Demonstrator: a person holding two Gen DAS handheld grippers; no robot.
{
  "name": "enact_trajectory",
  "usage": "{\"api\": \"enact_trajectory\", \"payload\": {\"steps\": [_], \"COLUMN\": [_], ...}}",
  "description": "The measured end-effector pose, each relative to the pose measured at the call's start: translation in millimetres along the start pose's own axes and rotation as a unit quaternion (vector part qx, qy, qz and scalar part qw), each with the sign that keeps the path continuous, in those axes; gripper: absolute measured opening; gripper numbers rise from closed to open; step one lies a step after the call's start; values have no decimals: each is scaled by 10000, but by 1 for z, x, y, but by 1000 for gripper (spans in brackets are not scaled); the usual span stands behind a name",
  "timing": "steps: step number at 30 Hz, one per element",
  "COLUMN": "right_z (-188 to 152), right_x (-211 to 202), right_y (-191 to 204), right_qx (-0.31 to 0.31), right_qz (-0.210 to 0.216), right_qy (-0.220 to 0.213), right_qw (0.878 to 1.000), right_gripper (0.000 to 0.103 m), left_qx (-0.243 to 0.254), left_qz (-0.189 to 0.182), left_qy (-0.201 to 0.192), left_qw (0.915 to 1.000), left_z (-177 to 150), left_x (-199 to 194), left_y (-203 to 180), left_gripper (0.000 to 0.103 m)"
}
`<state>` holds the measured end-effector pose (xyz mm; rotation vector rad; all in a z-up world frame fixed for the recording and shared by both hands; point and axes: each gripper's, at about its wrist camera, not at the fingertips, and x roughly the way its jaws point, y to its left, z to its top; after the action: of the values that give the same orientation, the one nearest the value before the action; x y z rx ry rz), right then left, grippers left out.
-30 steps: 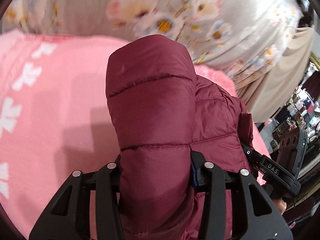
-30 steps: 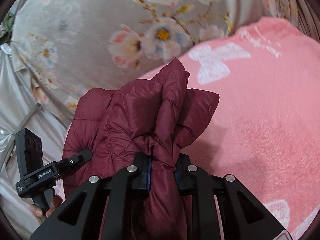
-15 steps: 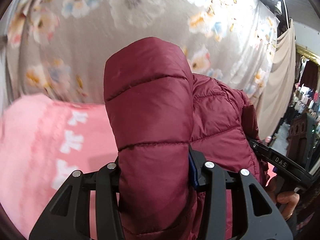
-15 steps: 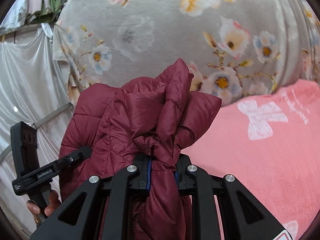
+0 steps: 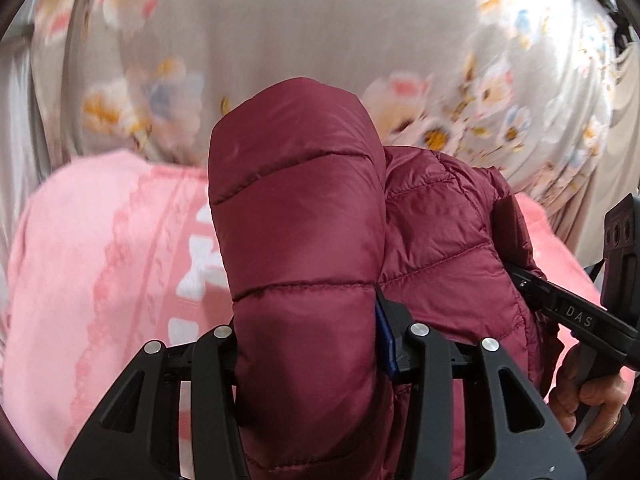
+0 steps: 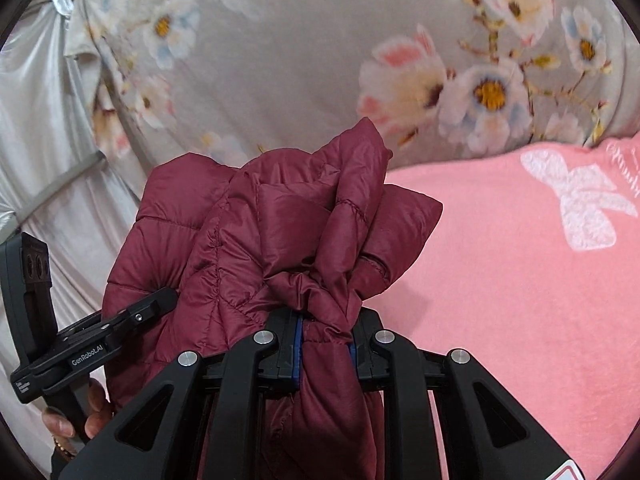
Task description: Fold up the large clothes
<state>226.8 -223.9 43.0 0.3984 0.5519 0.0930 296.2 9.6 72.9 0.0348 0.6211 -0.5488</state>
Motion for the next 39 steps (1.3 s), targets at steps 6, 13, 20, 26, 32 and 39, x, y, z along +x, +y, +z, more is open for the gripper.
{"api": "enact_trajectory", "payload": {"steps": [6,13,20,26,32,39], "right_z": [-12,-20,-30,-36,-35,-28], "right_x": [49,82,109,116,115,75], "right_y": [-12,-16,-30,-32,-36,-48], "right_qx": [11,-212,-126,-230,-177,-151], "right_qz": [-170,-405,-508,-617,-700,-902], "right_qy": [-18,124,357,390,425,406], "right_qw": [9999,9989,9980,9971,9965,9950], "right_gripper": [16,16,16,19,29,43], "left_qx": [-58,-203,-397,-460,-430,-132], "left_qz": [144,213,163,162,269,897], "left_qy": [298,599,624,626,659,611], "left_qw": [9994,9978,9971,9968,9965,9940], "left_z": [-19,-37,-45,-47,-48,-42], "left_x": [53,89,99,103,104,75], "left_y": [17,32,47,51,51,40], "left_gripper": [42,44,47,51,55,61]}}
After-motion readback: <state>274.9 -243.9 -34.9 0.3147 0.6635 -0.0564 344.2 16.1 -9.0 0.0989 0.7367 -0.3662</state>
